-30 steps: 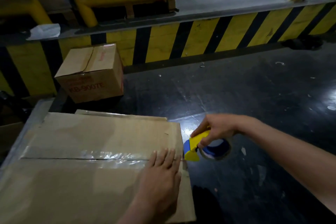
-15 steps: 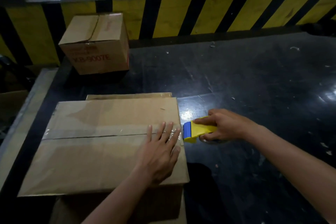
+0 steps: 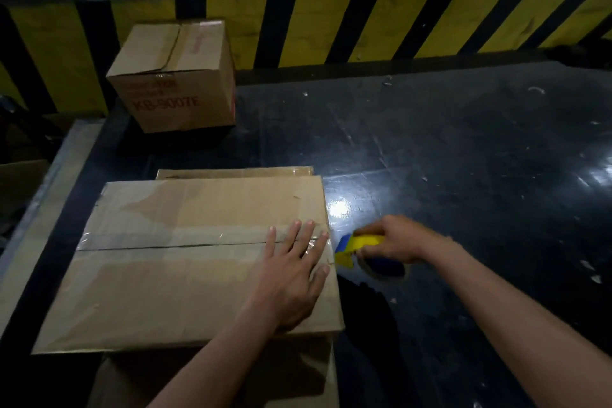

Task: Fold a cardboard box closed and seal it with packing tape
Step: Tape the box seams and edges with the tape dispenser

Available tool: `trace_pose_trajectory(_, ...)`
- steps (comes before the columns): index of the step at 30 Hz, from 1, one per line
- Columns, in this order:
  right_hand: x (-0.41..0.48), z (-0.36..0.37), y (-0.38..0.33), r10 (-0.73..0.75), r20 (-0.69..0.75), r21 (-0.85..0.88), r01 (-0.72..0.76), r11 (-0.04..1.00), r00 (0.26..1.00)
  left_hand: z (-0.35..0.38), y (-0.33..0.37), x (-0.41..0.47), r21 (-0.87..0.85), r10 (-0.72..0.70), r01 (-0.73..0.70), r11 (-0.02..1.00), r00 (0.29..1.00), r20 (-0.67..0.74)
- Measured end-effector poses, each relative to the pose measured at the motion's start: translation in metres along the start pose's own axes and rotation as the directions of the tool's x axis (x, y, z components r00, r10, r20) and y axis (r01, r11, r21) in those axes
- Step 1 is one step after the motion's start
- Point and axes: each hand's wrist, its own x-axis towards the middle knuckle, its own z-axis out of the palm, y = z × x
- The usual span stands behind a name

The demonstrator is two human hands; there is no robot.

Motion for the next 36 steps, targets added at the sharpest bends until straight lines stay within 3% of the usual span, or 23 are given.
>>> trace_pose_trajectory(4,-0.018,-0.010,-0.014,0.092,-0.179,0.101,-0.075,0.992,0.979,-0.003,0.000,-0.005,-0.019,0.011,-0.011,1.000,1.000,0.013)
trace_pose_trajectory(8,-0.047,-0.011,-0.055,0.226,-0.390,0.290,-0.114,0.950,0.892,-0.017,-0.022,-0.006,-0.104,0.031,-0.029,0.994,0.999,0.010)
trace_pose_trajectory(14,-0.074,0.031,-0.125,0.392,-0.493,0.505,-0.111,0.856,0.777,-0.028,-0.109,-0.011,0.146,0.090,-0.097,0.985,0.994,0.056)
trace_pose_trajectory(18,-0.070,0.056,-0.151,0.386,-0.555,0.396,-0.175,0.902,0.737,-0.011,-0.111,-0.016,0.105,0.082,-0.081,0.991,0.997,-0.012)
trace_pose_trajectory(24,-0.051,0.056,-0.147,0.315,-0.560,0.171,-0.265,0.949,0.766,-0.005,-0.100,-0.024,0.048,0.019,-0.016,0.999,0.998,-0.058)
trace_pose_trajectory(29,-0.035,0.050,-0.127,0.284,-0.629,0.159,-0.237,0.958,0.724,-0.005,-0.082,-0.025,-0.021,-0.029,0.028,0.999,0.998,-0.049)
trace_pose_trajectory(33,-0.041,0.049,-0.117,0.249,-0.629,0.148,-0.201,0.968,0.737,-0.013,-0.074,-0.015,-0.050,-0.068,0.063,0.997,0.991,-0.113)
trace_pose_trajectory(35,-0.048,0.056,-0.120,0.260,-0.664,0.196,-0.172,0.965,0.702,-0.022,-0.081,0.003,-0.182,-0.084,0.043,0.982,0.971,-0.223)
trace_pose_trajectory(36,-0.051,0.060,-0.122,0.267,-0.689,0.217,-0.159,0.963,0.674,-0.032,-0.083,0.014,-0.327,-0.102,0.022,0.945,0.968,-0.231)
